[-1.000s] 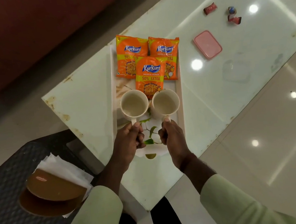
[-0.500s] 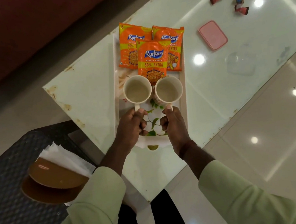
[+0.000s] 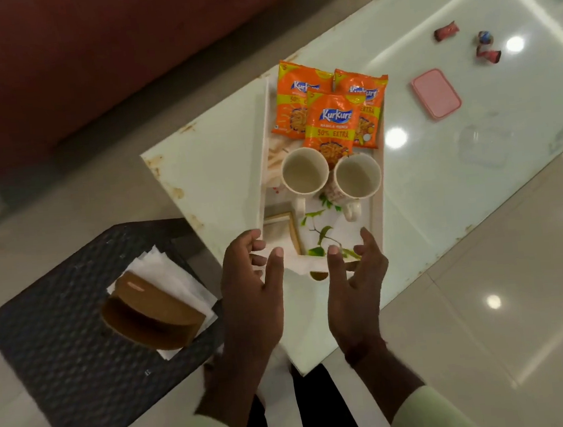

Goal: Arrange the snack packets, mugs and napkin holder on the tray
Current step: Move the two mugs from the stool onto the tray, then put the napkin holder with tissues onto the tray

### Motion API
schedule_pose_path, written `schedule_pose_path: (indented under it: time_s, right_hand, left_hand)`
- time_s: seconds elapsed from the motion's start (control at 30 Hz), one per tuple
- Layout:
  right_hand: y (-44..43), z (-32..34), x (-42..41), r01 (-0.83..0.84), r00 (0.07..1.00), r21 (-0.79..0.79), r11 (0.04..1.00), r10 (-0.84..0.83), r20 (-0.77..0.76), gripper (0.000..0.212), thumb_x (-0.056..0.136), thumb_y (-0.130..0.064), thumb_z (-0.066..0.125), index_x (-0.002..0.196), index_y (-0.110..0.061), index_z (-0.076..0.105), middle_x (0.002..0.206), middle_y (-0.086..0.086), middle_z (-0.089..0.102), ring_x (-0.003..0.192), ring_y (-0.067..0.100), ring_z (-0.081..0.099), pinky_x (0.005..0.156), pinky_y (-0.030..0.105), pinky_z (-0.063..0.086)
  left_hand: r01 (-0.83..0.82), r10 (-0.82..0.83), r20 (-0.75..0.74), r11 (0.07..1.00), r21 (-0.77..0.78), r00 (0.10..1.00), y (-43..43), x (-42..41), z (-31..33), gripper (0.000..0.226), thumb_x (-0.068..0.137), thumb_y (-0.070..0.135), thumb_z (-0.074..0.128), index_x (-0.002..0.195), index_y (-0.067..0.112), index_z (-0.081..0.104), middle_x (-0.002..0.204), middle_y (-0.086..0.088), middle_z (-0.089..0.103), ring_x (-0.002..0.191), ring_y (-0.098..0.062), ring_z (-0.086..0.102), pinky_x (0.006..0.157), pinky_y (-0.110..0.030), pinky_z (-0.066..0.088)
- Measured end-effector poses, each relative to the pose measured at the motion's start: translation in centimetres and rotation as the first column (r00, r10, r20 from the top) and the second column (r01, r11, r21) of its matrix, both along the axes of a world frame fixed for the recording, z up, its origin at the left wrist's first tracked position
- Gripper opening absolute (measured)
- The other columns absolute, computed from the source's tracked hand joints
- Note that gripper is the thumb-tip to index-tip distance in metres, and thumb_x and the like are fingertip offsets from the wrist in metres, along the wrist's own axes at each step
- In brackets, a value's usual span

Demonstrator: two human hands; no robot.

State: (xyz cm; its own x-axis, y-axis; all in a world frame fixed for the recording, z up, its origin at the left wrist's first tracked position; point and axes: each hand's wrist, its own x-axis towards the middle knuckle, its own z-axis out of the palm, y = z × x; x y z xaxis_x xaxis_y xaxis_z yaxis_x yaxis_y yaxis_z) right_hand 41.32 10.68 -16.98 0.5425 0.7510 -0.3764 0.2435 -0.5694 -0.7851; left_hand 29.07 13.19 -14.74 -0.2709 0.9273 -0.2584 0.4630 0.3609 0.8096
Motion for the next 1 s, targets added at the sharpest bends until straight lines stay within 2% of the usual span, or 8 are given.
schedule_pose_path:
  time_s: [0.2,0.27,0.37,0.5,0.6,0.8,0.9,1.0]
  right_hand:
    - [-2.9,1.9,-5.3,-0.201,0.979,0.061,0.978,0.198,0.047,0.062,0.091,-0.055,0.049,0.146,-0.034,0.031,0.146,-0.012,0.030,0.133,0.013,0.042,0.102,0.046,0.047]
    - [-3.6,2.2,-7.2,-0.266,0.962,0.073,0.961,0.260,0.083,0.063,0.090,-0.055,0.048,0.147,-0.032,0.030,0.148,-0.011,0.029,0.138,0.015,0.037,0.109,0.048,0.041]
    - [-4.4,2.6,-9.7,-0.364,0.926,0.078,0.928,0.352,0.135,0.065,0.092,-0.051,0.049,0.149,-0.028,0.029,0.152,-0.009,0.028,0.143,0.009,0.028,0.115,0.042,0.034]
    - [-5.6,2.9,-13.0,-0.547,0.831,0.060,0.835,0.533,0.157,0.076,0.089,-0.060,0.048,0.153,-0.031,0.020,0.159,-0.007,0.024,0.147,0.003,0.018,0.116,0.036,0.025]
    - [-6.1,2.1,-15.3,-0.666,0.731,-0.041,0.745,0.663,0.161,0.086,0.084,-0.073,0.047,0.154,-0.035,0.013,0.161,-0.011,0.023,0.146,0.001,0.018,0.116,0.032,0.019]
    - [-6.4,-2.0,-17.3,-0.729,0.624,-0.207,0.653,0.757,0.192,0.079,0.082,-0.061,0.064,0.146,-0.038,0.024,0.154,-0.011,0.039,0.142,0.016,0.036,0.116,0.043,0.026]
    - [-6.3,-3.4,-18.0,-0.684,0.649,-0.233,0.691,0.722,0.239,0.066,0.078,-0.056,0.071,0.134,-0.042,0.037,0.137,-0.013,0.056,0.125,0.016,0.053,0.109,0.040,0.032]
    - [-6.2,-3.8,-18.3,-0.652,0.675,-0.208,0.729,0.683,0.280,0.057,0.077,-0.058,0.070,0.125,-0.042,0.043,0.123,-0.015,0.063,0.109,0.012,0.061,0.101,0.042,0.045]
  left_hand:
    - [-0.013,0.021,-0.069,0.993,0.114,0.997,-4.5,-5.5,2.4,0.035,0.091,0.041,0.055,0.124,0.035,0.047,0.122,0.018,0.050,0.113,0.011,0.046,0.088,-0.001,0.038]
    - [-0.032,0.044,-0.078,0.989,0.141,0.996,-5.5,-7.7,2.9,0.033,0.092,0.035,0.058,0.123,0.035,0.047,0.124,0.019,0.047,0.116,0.006,0.047,0.088,-0.007,0.042]
    - [-0.030,0.059,-0.139,0.979,0.200,0.988,-6.8,-10.8,3.3,0.027,0.095,0.029,0.058,0.121,0.023,0.052,0.127,0.004,0.051,0.117,-0.010,0.050,0.091,-0.008,0.040]
    - [0.007,0.043,-0.246,0.979,0.202,0.968,-7.9,-15.0,3.5,0.028,0.095,0.024,0.048,0.121,0.014,0.052,0.129,-0.005,0.053,0.121,-0.014,0.048,0.099,-0.031,0.044]
    - [0.157,-0.120,-0.330,0.984,0.086,0.936,-7.9,-18.6,2.7,0.039,0.094,0.014,0.046,0.132,0.008,0.051,0.140,-0.013,0.049,0.133,-0.025,0.044,0.108,-0.046,0.041]
    - [0.439,-0.509,-0.376,0.860,-0.260,0.774,-3.9,-23.6,0.1,0.070,0.090,0.012,0.063,0.150,0.027,0.032,0.159,-0.003,0.028,0.145,-0.024,0.024,0.118,-0.046,0.023]
    - [0.549,-0.637,-0.362,0.770,-0.324,0.681,-1.9,-25.1,-0.8,0.066,0.086,0.007,0.066,0.143,0.029,0.042,0.156,-0.002,0.032,0.144,-0.024,0.027,0.115,-0.044,0.025]
    - [0.594,-0.663,-0.325,0.749,-0.295,0.675,-0.6,-25.8,-0.7,0.053,0.083,0.006,0.069,0.130,0.026,0.055,0.149,-0.002,0.043,0.138,-0.023,0.035,0.112,-0.044,0.032]
